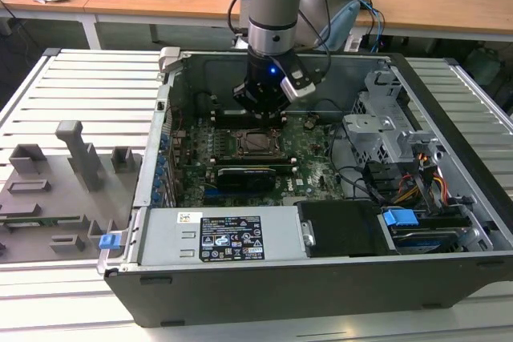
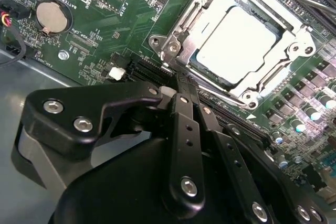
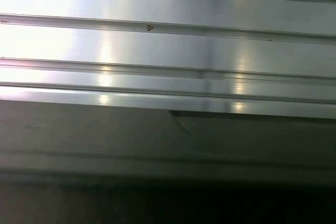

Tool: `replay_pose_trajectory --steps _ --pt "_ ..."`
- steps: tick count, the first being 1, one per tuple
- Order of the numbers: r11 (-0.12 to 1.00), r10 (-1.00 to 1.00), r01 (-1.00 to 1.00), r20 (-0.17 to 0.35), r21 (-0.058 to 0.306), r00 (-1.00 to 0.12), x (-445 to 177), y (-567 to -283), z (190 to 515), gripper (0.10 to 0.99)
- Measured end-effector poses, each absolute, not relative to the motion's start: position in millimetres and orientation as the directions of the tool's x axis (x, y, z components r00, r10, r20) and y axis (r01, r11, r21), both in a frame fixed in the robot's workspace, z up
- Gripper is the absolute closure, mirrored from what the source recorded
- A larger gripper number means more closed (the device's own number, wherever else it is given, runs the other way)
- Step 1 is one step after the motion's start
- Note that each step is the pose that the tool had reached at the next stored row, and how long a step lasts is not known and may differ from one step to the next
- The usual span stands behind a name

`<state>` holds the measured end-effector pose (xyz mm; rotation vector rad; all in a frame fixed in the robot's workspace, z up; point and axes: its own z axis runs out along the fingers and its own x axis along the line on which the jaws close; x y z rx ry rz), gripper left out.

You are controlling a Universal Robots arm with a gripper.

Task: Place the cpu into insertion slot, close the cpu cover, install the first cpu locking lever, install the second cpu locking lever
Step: 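Install the first cpu locking lever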

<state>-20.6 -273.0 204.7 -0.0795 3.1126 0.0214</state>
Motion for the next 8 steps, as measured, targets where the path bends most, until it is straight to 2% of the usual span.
replay_pose_trajectory --steps 8 --pt "0.999 -0.051 -0.051 -0.028 0.011 -0.998 -20.4 -273.0 203.9 0.98"
